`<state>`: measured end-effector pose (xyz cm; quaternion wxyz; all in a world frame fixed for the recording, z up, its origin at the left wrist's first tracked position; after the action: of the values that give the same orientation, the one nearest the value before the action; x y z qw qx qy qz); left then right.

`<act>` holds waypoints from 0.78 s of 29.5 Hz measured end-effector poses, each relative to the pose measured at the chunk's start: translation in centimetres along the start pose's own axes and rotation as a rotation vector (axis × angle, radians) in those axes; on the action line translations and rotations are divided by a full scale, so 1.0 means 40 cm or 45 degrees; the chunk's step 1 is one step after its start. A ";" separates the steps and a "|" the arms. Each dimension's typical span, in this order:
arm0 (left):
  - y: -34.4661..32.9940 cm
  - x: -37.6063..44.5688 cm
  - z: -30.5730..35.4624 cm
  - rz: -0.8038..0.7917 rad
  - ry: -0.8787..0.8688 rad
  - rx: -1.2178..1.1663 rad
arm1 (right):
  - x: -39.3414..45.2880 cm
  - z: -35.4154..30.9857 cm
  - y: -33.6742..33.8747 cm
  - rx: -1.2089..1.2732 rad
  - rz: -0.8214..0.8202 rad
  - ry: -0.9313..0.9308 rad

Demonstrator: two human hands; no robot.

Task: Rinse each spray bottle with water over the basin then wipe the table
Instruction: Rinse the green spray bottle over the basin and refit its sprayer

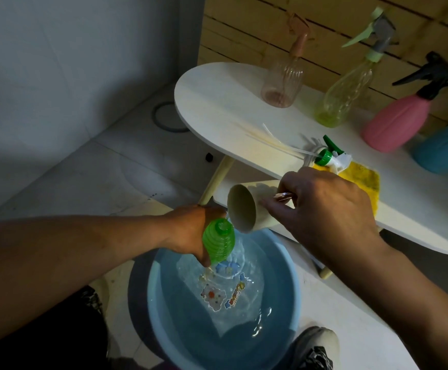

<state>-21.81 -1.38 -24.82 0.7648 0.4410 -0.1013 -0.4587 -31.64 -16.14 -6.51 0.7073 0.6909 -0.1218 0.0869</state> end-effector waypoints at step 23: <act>0.021 -0.012 0.053 -0.008 -0.019 0.148 | -0.025 -0.049 0.020 -0.208 0.107 0.250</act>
<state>-22.77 -2.09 -22.81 0.7356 0.4816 -0.1319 -0.4577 -32.74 -14.12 -6.08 0.7654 0.6136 -0.0874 0.1734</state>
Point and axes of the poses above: each hand's wrist, its own x-axis towards the middle knuckle, its own y-axis out of the back of the hand, z = x × y, the point moved 5 cm from there along x, towards the middle knuckle, and after that the axes turned 2 degrees about z, right-handed, at the moved point
